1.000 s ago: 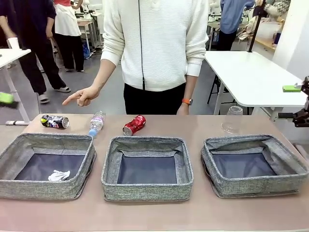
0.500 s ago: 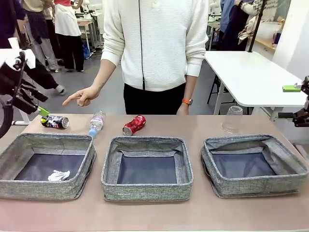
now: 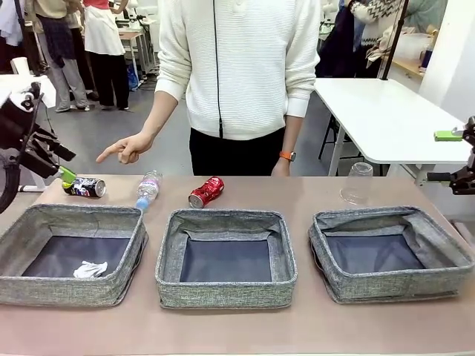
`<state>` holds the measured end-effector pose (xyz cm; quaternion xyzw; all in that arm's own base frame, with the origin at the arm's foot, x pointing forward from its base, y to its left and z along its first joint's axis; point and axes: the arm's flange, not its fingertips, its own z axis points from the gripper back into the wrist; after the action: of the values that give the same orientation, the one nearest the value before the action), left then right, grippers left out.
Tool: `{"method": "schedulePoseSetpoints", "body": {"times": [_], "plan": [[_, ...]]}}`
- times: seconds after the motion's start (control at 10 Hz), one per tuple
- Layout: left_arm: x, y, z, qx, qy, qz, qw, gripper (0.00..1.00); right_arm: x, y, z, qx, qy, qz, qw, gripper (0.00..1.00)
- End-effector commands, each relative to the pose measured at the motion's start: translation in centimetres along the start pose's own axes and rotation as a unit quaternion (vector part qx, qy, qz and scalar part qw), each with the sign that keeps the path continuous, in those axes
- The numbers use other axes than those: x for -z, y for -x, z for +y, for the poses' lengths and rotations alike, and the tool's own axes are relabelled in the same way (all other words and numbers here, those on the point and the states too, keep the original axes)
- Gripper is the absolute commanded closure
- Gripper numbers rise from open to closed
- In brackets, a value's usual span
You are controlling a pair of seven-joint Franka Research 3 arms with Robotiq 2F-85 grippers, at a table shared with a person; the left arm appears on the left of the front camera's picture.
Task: Sort the waste into the appropriate baskets.
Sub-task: Pick up the waste item pointed out by the person.
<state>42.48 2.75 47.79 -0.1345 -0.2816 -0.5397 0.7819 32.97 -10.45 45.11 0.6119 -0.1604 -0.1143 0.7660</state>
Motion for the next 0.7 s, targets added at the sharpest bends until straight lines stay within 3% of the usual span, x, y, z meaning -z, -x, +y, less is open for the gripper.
{"method": "schedulePoseSetpoints", "body": {"times": [0.0, 0.2, 0.3, 0.6], "plan": [[-0.6, 0.7, 2.9, 0.033, -0.073, 0.087, 0.993, 0.00, 0.2, -0.1, 0.3, -0.004, -0.010, -0.002, 1.000, 0.00], [0.5, 0.4, 6.6, 0.145, -0.108, 0.157, 0.971, 0.00, 0.2, -0.1, 0.3, -0.004, -0.010, -0.002, 1.000, 0.00], [1.5, -0.1, 9.0, 0.177, -0.090, 0.175, 0.964, 0.00, 0.2, -0.1, 0.3, -0.004, -0.010, -0.002, 1.000, 0.00], [6.2, -0.3, 13.7, 0.198, -0.028, 0.194, 0.960, 0.00, 0.2, -0.1, 0.3, -0.004, -0.010, -0.002, 1.000, 0.00]]}}
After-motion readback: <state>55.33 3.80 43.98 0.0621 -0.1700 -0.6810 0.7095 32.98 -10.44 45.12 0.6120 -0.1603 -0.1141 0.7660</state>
